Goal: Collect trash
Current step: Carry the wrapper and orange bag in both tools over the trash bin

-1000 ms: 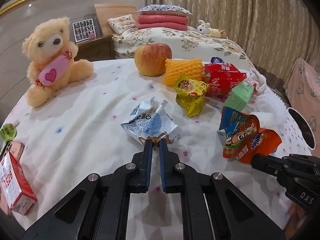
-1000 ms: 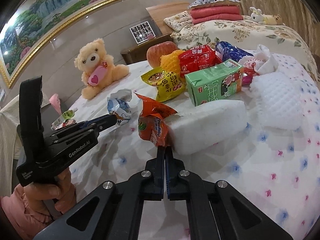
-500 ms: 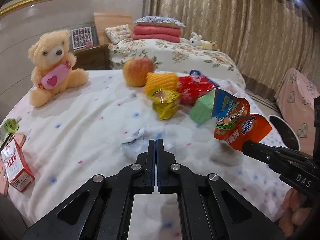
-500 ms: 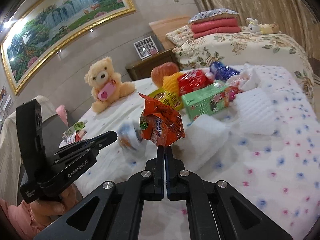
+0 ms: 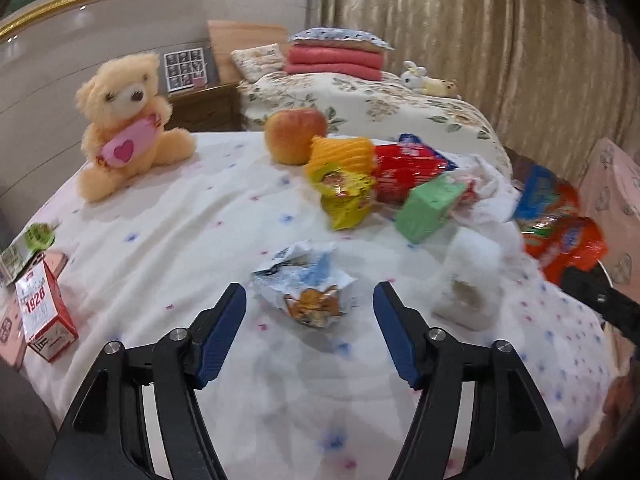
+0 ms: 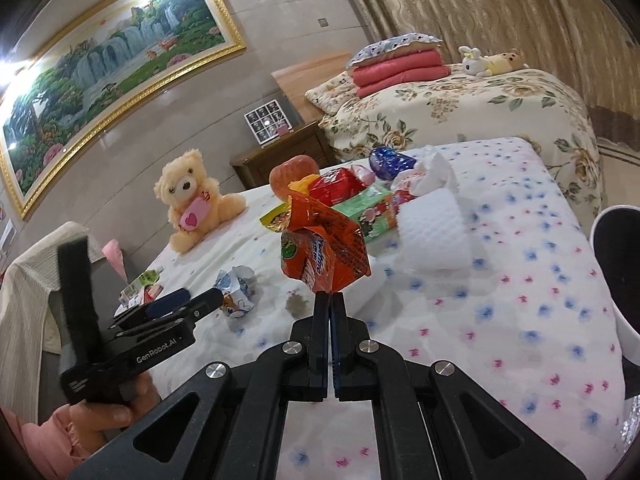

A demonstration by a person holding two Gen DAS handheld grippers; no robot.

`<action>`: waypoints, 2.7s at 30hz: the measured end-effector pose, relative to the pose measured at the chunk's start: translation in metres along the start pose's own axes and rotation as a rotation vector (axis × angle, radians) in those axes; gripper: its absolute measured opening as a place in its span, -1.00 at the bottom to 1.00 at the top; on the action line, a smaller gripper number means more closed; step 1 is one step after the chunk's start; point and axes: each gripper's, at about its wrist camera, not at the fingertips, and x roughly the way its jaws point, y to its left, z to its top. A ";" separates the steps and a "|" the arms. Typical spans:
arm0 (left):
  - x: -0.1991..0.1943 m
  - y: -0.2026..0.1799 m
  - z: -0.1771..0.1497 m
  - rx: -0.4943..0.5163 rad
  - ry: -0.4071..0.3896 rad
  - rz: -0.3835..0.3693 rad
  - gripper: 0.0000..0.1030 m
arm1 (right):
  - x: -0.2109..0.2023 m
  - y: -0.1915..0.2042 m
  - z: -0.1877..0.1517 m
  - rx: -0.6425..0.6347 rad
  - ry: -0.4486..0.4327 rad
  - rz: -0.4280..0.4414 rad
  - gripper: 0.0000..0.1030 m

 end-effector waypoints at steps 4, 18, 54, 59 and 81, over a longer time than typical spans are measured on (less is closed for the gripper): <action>0.021 0.000 -0.002 0.005 0.057 0.008 0.29 | -0.004 -0.011 -0.003 0.021 -0.003 -0.016 -0.99; 0.013 -0.021 -0.002 0.041 0.034 -0.078 -0.89 | -0.021 -0.041 -0.006 0.072 -0.024 -0.070 -0.99; -0.006 -0.217 -0.002 0.321 0.062 -0.407 -0.89 | -0.101 -0.159 -0.023 0.256 -0.087 -0.294 -0.99; -0.002 -0.242 -0.003 0.353 0.079 -0.432 -0.89 | -0.108 -0.175 -0.023 0.280 -0.086 -0.326 -0.99; 0.024 -0.327 0.008 0.439 0.130 -0.499 -0.89 | -0.111 -0.231 -0.012 0.338 -0.048 -0.396 -0.98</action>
